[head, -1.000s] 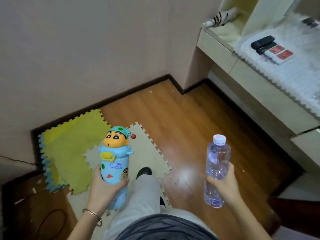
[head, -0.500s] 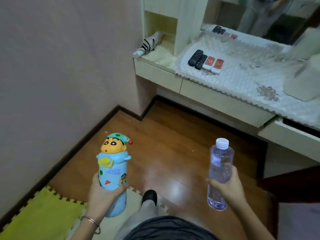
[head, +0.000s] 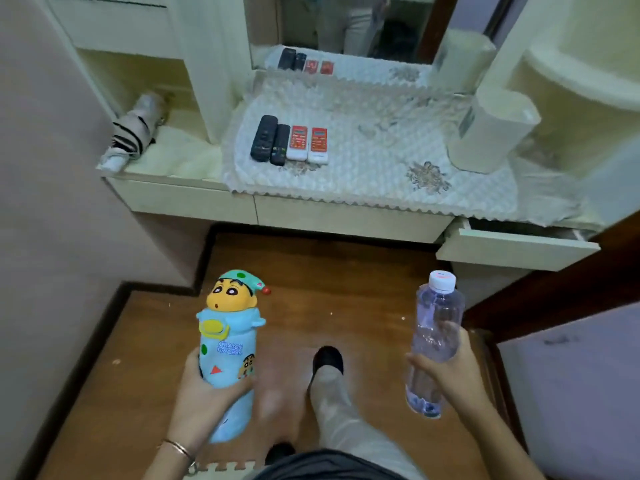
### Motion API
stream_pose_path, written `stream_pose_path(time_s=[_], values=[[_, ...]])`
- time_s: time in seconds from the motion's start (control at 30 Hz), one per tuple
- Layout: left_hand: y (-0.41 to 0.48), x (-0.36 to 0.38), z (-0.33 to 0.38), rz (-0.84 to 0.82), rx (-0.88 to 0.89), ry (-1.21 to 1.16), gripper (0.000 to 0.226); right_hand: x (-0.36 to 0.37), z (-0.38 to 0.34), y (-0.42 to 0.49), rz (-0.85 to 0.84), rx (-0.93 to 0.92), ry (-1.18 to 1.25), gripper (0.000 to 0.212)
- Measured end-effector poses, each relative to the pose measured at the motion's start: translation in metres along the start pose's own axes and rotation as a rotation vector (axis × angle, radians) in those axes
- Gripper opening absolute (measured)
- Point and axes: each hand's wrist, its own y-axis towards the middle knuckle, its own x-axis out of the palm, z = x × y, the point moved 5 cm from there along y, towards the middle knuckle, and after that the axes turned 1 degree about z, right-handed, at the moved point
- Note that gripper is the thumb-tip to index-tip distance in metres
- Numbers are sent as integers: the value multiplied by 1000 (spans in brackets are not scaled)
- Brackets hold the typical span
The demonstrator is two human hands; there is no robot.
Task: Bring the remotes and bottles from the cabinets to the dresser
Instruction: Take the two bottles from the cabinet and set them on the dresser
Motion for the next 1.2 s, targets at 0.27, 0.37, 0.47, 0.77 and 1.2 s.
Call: stream_pose_path(time_s=[0.27,0.37,0.47,0.77,1.2], values=[[88,85,88,-25,90,36,58,-6,-28,121,-26,50,43,66],[122,98,126,-8,118,23,62,-2,-65,172,-23,-18,39,70],[148,101,153,8,123,43,73,7,-97,210,-19,-48,92,71],[248,114,217,-77,161,37,62,25,-124,270,53,21,96,69],[350,224,354,-375,437,-68,65,42,-269,361,114,-225,148,61]])
